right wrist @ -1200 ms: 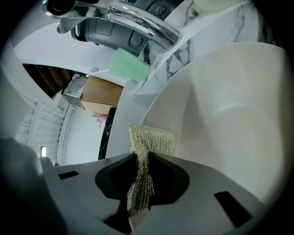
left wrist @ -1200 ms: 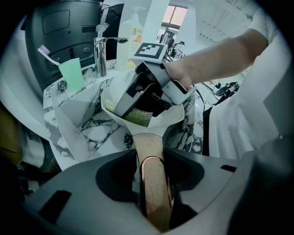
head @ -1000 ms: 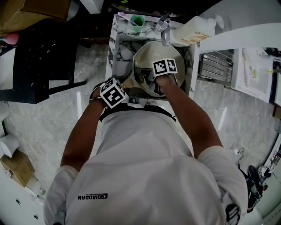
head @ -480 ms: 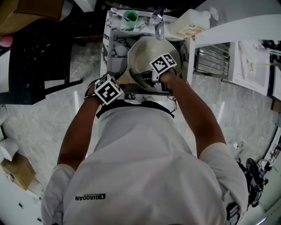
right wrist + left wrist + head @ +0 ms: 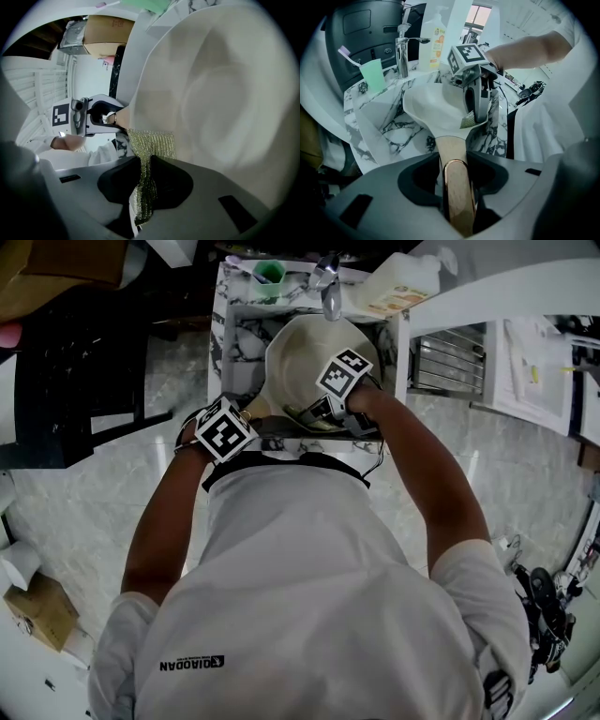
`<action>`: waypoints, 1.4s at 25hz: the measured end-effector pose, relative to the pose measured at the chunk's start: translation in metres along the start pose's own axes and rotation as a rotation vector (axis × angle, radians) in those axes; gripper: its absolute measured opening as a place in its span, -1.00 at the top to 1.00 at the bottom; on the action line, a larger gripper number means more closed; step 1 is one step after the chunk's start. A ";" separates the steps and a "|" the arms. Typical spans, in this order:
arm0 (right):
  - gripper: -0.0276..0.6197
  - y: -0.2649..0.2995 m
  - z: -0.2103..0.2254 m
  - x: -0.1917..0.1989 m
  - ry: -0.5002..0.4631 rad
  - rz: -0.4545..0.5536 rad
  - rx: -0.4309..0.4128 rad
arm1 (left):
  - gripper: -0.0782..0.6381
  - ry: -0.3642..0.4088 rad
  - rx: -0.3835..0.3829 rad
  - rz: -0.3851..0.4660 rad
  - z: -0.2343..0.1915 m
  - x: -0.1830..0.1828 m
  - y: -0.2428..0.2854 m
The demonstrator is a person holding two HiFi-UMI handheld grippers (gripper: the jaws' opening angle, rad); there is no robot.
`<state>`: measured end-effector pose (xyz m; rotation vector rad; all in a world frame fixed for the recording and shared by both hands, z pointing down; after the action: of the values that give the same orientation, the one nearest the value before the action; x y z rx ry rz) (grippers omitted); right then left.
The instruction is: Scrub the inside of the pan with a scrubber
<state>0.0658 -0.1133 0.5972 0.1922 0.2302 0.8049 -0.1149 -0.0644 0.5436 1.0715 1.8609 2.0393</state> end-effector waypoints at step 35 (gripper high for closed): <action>0.66 -0.076 -0.017 -0.049 -0.872 -0.240 1.187 | 0.25 -0.001 0.002 0.000 -0.001 0.000 0.001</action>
<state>0.0806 -0.1995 0.5673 1.5609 -0.1291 0.2002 -0.1150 -0.0653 0.5443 1.0731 1.8635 2.0371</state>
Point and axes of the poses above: the fingertips, and each gripper's own axes: y forward along the fingers, z to its right, x out of its underside, the point moved 9 cm from there along -y, backward along the fingers, and after that the axes turned 14 degrees about -x, right-handed, at the moved point
